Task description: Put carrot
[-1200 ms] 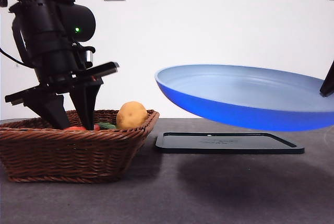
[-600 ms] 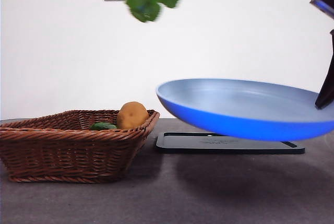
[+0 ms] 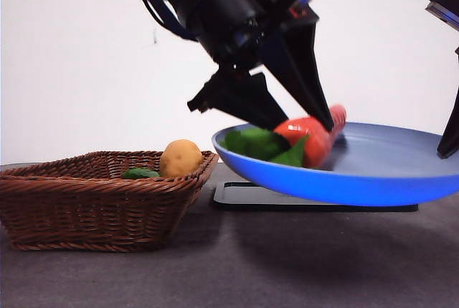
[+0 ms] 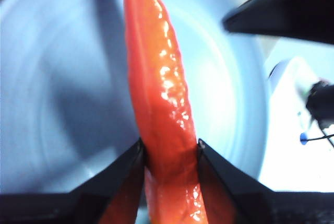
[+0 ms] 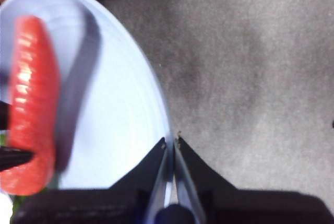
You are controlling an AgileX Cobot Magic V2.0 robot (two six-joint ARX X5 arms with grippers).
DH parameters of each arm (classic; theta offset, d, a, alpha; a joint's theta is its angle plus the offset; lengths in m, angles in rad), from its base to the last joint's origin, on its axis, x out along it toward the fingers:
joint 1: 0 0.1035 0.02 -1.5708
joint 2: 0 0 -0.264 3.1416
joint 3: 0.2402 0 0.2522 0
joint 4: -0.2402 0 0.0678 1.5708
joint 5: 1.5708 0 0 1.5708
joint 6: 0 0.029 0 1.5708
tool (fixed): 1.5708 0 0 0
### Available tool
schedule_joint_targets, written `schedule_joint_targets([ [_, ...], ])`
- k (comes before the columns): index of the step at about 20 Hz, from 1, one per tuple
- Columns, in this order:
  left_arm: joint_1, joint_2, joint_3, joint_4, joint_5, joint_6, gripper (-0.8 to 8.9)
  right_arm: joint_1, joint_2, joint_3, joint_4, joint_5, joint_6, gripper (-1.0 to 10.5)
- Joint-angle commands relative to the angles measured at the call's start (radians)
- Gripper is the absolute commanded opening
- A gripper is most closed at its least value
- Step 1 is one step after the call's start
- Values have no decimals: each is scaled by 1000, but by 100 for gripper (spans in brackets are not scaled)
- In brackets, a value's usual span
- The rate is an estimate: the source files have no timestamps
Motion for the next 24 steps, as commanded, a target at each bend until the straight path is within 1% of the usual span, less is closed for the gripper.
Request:
schedule_joint_targets([
  [1,-16,9,11,14,-14,16,227,4,6,14,5,-8,7,4],
  [2,-18,9,11,13,-13,16,278,4,6,14,5,-8,7,4],
  [3,-18,9,11,12,-11,16,288,4,6,14,5,-8,7,4],
  [4,-18,7,11,12,-5,15,288,3,6,14,2,-7,8,4],
  [7,-6,-32,11,8,67,15,284,2,10,17,-31,0,21,3],
  [10,14,-132,11,-35,72,23,283,0,48,52,-43,6,22,3],
  [11,24,-174,11,-60,71,33,283,0,77,81,-54,24,21,3],
  [12,33,-219,11,-86,69,47,283,0,118,119,-58,49,8,3],
  [14,46,-306,11,-137,66,64,283,-5,204,200,-57,56,-11,3],
  [17,60,-439,11,-201,64,72,283,-34,389,374,-56,80,-49,3],
  [21,63,-565,11,-248,64,72,283,-71,646,611,-53,77,-58,3],
  [24,63,-619,11,-282,62,72,283,-87,807,751,-53,71,-57,3],
])
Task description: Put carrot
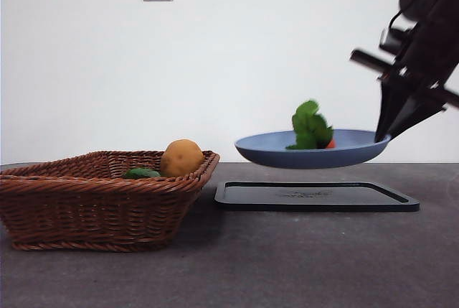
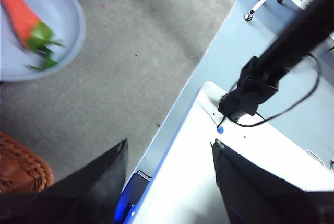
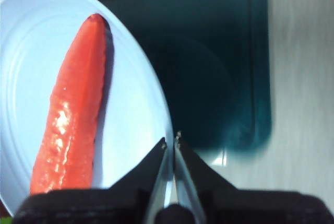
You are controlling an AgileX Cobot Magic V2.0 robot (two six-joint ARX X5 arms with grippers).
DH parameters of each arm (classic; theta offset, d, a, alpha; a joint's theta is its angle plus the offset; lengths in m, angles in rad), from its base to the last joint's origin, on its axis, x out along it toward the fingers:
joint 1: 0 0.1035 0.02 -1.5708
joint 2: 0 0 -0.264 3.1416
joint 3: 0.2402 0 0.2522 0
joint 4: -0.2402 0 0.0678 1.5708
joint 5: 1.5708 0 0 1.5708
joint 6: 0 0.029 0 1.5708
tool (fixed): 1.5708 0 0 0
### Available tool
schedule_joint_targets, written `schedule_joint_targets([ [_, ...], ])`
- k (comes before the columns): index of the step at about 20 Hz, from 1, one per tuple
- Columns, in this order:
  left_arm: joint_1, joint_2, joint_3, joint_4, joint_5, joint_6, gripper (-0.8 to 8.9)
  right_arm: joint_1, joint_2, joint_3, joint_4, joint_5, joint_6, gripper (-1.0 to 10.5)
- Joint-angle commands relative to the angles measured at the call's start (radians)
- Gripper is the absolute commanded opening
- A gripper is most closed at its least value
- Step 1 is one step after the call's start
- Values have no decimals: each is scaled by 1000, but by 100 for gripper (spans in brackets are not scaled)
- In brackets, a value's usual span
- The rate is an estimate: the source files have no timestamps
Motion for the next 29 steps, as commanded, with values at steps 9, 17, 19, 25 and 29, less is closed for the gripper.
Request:
schedule_joint_targets([
  [9,-5,-12,14,-43,-89,39,283,-41,260,152,23,-7,-4,70],
  [17,-5,24,14,43,-340,120,283,-41,218,160,20,-9,-16,209],
  [19,-5,46,14,122,-439,127,283,-41,155,160,-12,-8,-43,207],
  [25,5,127,14,465,-633,146,161,-16,-84,160,-152,3,-81,116],
  [29,45,195,14,571,-623,176,6,74,-212,159,-255,175,-165,2],
])
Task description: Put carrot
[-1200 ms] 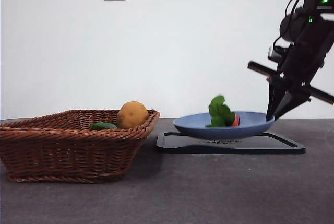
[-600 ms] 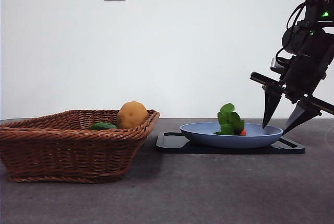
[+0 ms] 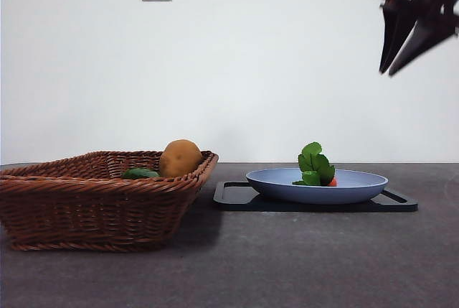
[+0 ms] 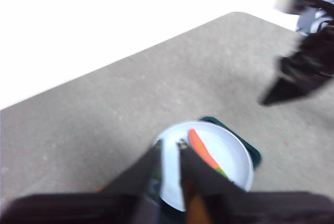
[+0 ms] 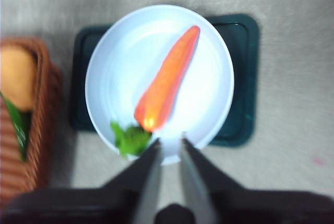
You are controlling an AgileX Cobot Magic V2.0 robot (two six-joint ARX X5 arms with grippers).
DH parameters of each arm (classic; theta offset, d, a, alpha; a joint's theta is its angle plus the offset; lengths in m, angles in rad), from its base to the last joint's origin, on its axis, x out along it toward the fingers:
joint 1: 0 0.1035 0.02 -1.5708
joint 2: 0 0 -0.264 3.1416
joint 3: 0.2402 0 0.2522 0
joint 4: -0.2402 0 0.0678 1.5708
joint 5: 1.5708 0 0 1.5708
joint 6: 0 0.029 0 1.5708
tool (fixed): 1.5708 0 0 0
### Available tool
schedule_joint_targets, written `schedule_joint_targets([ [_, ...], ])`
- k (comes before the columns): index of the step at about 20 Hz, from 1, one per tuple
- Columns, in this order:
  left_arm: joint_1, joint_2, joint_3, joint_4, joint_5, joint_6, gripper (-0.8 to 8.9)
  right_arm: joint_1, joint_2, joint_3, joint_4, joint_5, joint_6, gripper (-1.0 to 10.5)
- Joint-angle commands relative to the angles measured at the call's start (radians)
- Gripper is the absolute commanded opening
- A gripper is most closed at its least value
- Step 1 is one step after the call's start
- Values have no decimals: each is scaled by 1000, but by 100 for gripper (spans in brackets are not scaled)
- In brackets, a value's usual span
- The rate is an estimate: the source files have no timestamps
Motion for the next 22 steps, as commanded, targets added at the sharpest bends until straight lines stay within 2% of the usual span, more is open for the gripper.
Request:
schedule_joint_targets([
  [1,39,45,14,11,0,41,6,63,-38,14,-42,125,-52,3],
  [3,104,60,14,-31,0,41,6,113,-94,-4,-53,187,-59,3],
  [6,228,52,13,-124,14,42,6,174,-201,-76,-8,189,-67,3],
  [8,322,29,1,-172,75,56,6,210,-293,-164,67,226,-67,3],
  [11,408,-60,-99,-153,129,56,6,251,-450,-355,238,264,-72,3],
  [15,432,-286,-351,-51,130,47,6,268,-677,-654,513,266,-61,3],
  [19,431,-565,-620,18,135,-34,6,269,-880,-920,751,276,-48,3],
  [22,431,-748,-747,21,132,-93,6,268,-957,-1019,803,292,-43,3],
])
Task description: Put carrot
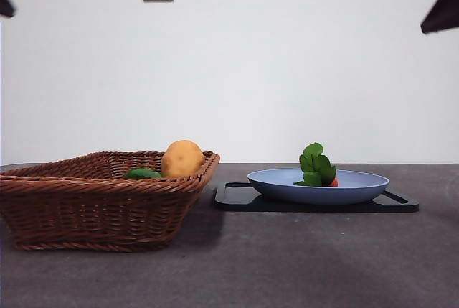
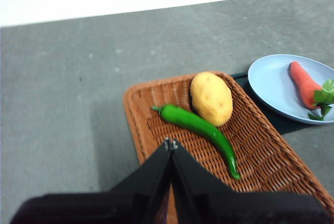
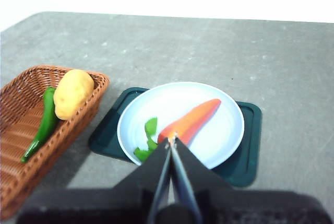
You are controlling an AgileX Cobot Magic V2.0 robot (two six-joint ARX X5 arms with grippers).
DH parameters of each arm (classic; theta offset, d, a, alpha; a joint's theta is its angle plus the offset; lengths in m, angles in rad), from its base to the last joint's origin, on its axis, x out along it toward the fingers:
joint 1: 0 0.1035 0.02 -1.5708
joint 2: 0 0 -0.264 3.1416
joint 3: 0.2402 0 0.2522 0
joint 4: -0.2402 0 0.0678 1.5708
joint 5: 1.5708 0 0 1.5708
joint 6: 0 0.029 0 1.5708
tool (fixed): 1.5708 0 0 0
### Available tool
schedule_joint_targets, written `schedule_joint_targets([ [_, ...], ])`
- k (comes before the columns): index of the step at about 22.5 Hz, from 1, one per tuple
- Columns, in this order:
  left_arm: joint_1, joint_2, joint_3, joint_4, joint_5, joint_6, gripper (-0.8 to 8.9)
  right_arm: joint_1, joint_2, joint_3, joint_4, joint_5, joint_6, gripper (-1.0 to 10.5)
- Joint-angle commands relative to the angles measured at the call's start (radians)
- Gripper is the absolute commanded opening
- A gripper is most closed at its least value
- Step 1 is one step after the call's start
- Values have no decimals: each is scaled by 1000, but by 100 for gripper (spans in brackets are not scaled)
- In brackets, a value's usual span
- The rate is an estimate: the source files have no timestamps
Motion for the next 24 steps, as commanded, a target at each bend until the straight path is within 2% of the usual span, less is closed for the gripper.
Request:
schedule_joint_targets([
  [1,0,-79,-24,-10,-4,-61,6,5,-1,-12,17,6,33,3],
  [3,0,-90,-23,-18,-3,-56,8,4,12,-12,49,3,57,4],
  [17,-4,-82,-24,-21,2,-58,8,4,13,-12,50,4,56,4],
  [19,5,-137,-24,-46,-9,-52,8,4,13,-12,50,4,56,4],
  [22,37,-275,-25,-135,1,51,8,5,13,-12,50,3,56,4],
  [24,76,-365,-33,-167,-5,57,8,4,13,-12,50,3,56,4],
])
